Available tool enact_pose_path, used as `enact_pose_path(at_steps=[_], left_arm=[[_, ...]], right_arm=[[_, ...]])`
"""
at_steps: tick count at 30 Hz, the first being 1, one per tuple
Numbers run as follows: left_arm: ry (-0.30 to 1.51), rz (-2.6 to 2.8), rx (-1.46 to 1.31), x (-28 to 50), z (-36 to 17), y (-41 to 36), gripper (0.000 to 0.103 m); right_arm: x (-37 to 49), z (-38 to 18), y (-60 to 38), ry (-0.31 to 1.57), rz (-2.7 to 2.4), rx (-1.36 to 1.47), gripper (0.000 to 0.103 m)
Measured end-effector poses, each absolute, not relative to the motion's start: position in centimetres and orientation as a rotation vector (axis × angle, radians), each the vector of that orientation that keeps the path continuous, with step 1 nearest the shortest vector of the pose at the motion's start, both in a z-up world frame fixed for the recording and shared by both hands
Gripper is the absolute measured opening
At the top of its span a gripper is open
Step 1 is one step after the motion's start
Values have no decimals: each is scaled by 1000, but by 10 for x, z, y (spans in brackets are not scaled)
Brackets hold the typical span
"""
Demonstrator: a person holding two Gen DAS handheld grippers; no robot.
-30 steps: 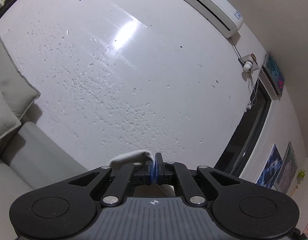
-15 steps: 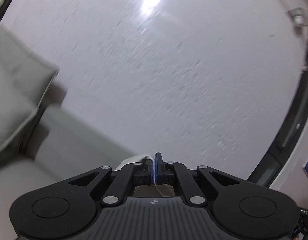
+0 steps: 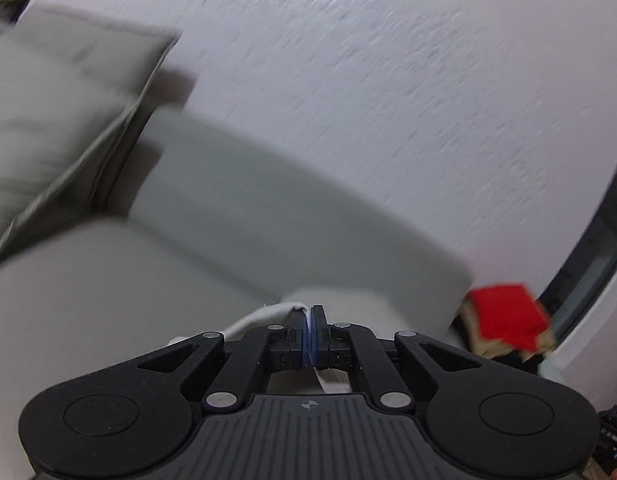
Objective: Fold clothes
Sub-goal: 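Lift the white T-shirt up with both tools and shake it out, then lay the T-shirt flat on the sofa with both tools and open them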
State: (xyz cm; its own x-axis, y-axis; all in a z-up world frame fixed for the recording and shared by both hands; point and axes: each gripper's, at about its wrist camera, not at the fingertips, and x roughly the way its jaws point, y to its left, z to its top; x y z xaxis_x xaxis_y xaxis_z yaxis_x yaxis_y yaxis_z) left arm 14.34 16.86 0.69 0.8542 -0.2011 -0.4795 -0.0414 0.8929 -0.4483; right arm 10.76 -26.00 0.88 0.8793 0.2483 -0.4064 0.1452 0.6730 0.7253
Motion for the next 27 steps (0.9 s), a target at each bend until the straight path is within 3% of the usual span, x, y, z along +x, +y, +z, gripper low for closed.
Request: enact_pose_path(at_steps=[6, 10, 18, 27], left_arm=[[717, -17, -474, 123, -72, 168, 1], [717, -14, -455, 109, -70, 170, 1], [611, -47, -340, 60, 1, 159, 1], [854, 42, -172, 52, -68, 144, 4]], right_arm=[[100, -78, -257, 704, -14, 852, 3], [83, -82, -250, 728, -28, 788, 3], [52, -49, -245, 695, -36, 652, 3], [37, -90, -237, 855, -98, 531, 3]])
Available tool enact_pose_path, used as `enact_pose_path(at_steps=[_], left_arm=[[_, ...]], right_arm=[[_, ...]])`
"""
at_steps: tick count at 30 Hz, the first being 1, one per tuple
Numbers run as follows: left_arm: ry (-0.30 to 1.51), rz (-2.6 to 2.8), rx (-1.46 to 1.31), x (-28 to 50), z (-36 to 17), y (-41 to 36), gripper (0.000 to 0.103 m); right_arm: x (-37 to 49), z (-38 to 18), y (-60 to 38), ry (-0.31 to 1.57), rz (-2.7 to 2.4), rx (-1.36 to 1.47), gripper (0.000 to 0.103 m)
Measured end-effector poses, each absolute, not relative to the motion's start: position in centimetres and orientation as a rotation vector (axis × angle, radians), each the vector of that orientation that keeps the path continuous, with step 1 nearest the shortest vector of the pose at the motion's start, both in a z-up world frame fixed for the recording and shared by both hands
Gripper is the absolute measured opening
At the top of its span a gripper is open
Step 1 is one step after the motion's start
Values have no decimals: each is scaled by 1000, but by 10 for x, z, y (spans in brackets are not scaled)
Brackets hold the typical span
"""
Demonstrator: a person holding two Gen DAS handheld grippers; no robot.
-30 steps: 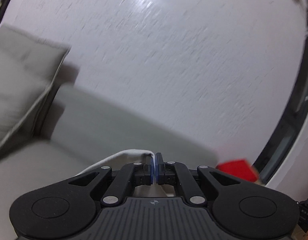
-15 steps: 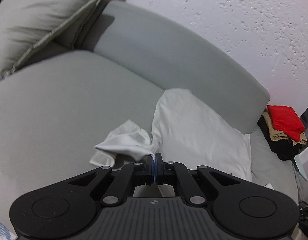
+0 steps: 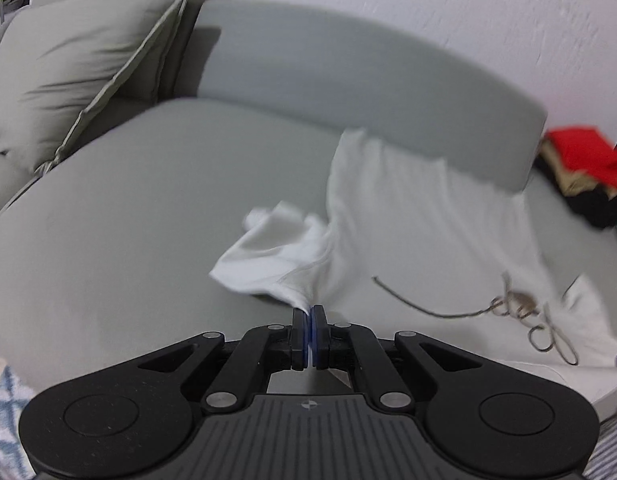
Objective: Fold clothes
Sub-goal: 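Lay the T-shirt flat on the sofa with both tools and open them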
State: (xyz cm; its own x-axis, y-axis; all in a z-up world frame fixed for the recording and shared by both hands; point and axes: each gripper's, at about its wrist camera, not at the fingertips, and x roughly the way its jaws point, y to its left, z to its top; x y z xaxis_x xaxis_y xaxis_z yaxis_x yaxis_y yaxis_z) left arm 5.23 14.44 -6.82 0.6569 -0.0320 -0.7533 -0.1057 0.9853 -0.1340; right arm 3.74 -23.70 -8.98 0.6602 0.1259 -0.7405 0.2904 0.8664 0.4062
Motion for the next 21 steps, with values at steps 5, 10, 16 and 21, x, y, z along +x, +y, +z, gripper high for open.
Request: enact_pose_path(at_steps=[5, 10, 16, 21], left_arm=[[981, 97, -34, 48, -83, 144, 13], [851, -58, -12, 8, -56, 138, 26], [826, -268, 187, -7, -68, 79, 38], [870, -295, 246, -3, -87, 54, 38]], right_arm=[[32, -103, -233, 934, -94, 446, 14], [1, -82, -232, 908, -46, 431, 39], [-13, -97, -182, 958, 299, 396, 41], [-4, -109, -134, 968, 368, 234, 45]])
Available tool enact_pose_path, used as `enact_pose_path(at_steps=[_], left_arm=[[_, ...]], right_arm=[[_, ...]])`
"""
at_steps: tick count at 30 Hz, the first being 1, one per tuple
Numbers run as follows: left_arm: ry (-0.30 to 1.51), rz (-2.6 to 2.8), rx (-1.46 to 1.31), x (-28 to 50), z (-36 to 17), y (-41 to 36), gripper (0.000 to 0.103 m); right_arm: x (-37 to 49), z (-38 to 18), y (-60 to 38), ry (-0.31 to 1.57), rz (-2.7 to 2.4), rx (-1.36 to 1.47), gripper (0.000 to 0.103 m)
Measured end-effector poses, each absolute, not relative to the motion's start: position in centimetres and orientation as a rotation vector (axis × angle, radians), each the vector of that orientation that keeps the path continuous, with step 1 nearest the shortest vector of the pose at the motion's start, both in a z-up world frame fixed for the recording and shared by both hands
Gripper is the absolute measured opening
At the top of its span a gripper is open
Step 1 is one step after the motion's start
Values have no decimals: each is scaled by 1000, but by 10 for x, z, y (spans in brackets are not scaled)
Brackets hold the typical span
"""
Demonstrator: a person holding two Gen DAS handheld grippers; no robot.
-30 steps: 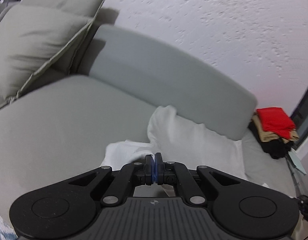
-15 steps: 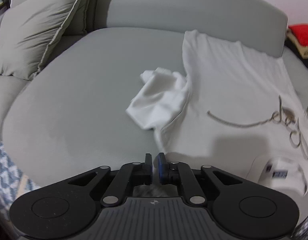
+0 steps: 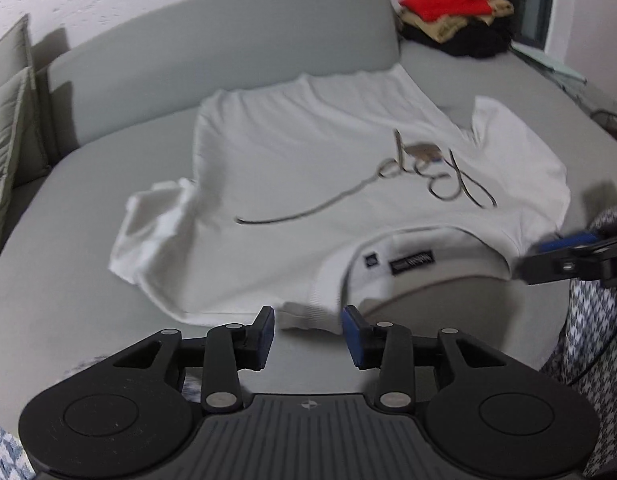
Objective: Fold clothes
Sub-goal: 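Lay the T-shirt flat on the sofa with both tools and open them, then smooth the flat T-shirt with the right tool near its sleeve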
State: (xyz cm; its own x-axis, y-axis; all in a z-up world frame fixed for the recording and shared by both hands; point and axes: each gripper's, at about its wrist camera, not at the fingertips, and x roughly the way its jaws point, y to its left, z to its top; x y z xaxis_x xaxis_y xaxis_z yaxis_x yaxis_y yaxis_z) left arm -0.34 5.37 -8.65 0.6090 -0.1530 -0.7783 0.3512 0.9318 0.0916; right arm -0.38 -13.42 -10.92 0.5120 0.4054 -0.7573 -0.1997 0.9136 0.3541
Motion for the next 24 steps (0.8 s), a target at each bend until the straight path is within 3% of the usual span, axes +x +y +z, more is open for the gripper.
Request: enact_pose_path(at_steps=[5, 7, 9, 11, 16, 20, 22, 23, 24], left_arm=[[888, -296, 282, 2, -102, 45, 38], [882, -285, 286, 6, -107, 45, 39], [882, -282, 269, 10, -105, 48, 21], [898, -287, 267, 12, -99, 48, 14], [921, -344, 358, 0, -85, 45, 14], [990, -322, 348, 4, -103, 45, 18], [987, -315, 333, 1, -99, 48, 29], [990, -327, 319, -1, -95, 51, 32], [988, -336, 297, -2, -91, 55, 32]], right_arm=[[0, -117, -122, 951, 345, 134, 46], [0, -121, -118, 940, 325, 80, 40], [1, -126, -114, 928, 304, 26, 19], [1, -123, -116, 923, 294, 27, 11], [-7, -102, -120, 994, 339, 67, 4], [-3, -117, -122, 1083, 354, 93, 4], [-4, -119, -122, 1098, 369, 115, 7], [-5, -119, -122, 1105, 377, 125, 12], [-7, -115, -126, 1101, 379, 132, 23]])
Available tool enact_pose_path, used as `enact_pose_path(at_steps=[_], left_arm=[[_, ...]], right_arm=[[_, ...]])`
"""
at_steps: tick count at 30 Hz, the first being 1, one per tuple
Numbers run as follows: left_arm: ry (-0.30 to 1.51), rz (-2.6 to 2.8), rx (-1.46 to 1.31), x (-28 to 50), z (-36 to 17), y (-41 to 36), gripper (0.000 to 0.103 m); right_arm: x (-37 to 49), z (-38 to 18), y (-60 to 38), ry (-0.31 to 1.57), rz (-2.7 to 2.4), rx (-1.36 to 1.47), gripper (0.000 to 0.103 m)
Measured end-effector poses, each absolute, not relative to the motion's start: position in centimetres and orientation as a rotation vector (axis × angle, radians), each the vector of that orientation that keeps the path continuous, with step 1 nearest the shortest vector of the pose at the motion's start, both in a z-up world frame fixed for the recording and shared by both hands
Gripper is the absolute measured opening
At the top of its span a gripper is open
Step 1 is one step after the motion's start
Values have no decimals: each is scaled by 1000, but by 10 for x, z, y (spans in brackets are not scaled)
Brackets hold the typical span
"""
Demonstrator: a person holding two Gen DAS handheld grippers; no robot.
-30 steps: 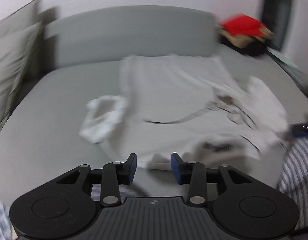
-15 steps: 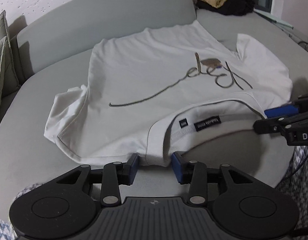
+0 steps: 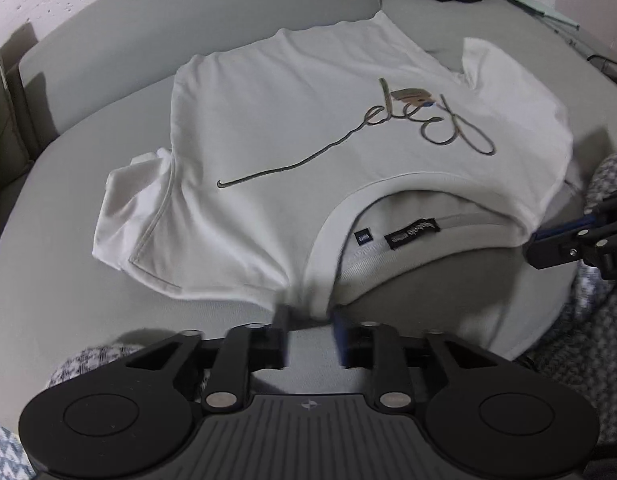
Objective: Fold clothes
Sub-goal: 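Smooth the flat T-shirt with the right tool near its sleeve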
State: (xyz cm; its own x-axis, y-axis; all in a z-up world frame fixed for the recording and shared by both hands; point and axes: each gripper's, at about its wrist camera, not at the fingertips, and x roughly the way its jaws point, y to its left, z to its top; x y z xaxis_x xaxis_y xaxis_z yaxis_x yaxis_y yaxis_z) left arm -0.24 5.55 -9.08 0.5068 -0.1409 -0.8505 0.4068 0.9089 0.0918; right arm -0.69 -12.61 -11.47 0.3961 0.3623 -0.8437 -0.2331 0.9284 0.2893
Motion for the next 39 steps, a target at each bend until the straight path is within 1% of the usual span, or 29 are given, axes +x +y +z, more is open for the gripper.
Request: enact_pose_path(at_steps=[2, 4, 5, 7, 8, 9, 13, 15, 17, 18, 21, 24, 26, 28, 29, 30, 32, 36, 39], left_arm=[[974, -348, 239, -5, -80, 67, 32], [939, -350, 161, -1, -69, 76, 32], [920, -345, 125, 2, -65, 78, 32], [889, -317, 84, 15, -60, 75, 32], [874, -304, 78, 23, -58, 71, 32], [867, -294, 83, 32, -61, 64, 32], [865, -250, 119, 64, -77, 40, 32], [888, -234, 154, 71, -92, 33, 32], [942, -224, 175, 67, -104, 34, 32], [971, -221, 176, 62, -109, 36, 32], [981, -254, 166, 38, -104, 45, 32], [994, -267, 132, 25, -97, 52, 33], [982, -266, 123, 21, -90, 54, 33], [937, -272, 130, 22, -80, 51, 34], [909, -276, 136, 23, -75, 49, 36], [896, -274, 141, 26, -73, 48, 37], [876, -271, 151, 34, -71, 45, 37], [928, -234, 118, 52, -88, 47, 38], [996, -225, 77, 57, -104, 52, 38]], right_arm=[[-9, -103, -137, 1073, 373, 166, 39], [-7, -91, -154, 1019, 358, 239, 40], [-5, -86, -163, 989, 344, 280, 40], [4, -81, -177, 940, 294, 338, 32], [12, -82, -181, 930, 270, 348, 23], [21, -86, -183, 924, 256, 365, 21], [56, -106, -175, 928, 234, 391, 21], [67, -117, -164, 937, 202, 314, 22], [70, -132, -156, 998, 157, 238, 21], [66, -136, -154, 1019, 146, 207, 21], [40, -132, -149, 1070, 166, 132, 22], [15, -126, -149, 1111, 199, 122, 22], [13, -122, -158, 1157, 211, 193, 25], [13, -111, -177, 1113, 232, 338, 32], [15, -102, -188, 1066, 214, 394, 43], [16, -93, -200, 1018, 197, 449, 55], [22, -82, -229, 930, 148, 558, 65], [25, -85, -289, 860, 38, 760, 66], [29, -107, -321, 908, -9, 892, 66]])
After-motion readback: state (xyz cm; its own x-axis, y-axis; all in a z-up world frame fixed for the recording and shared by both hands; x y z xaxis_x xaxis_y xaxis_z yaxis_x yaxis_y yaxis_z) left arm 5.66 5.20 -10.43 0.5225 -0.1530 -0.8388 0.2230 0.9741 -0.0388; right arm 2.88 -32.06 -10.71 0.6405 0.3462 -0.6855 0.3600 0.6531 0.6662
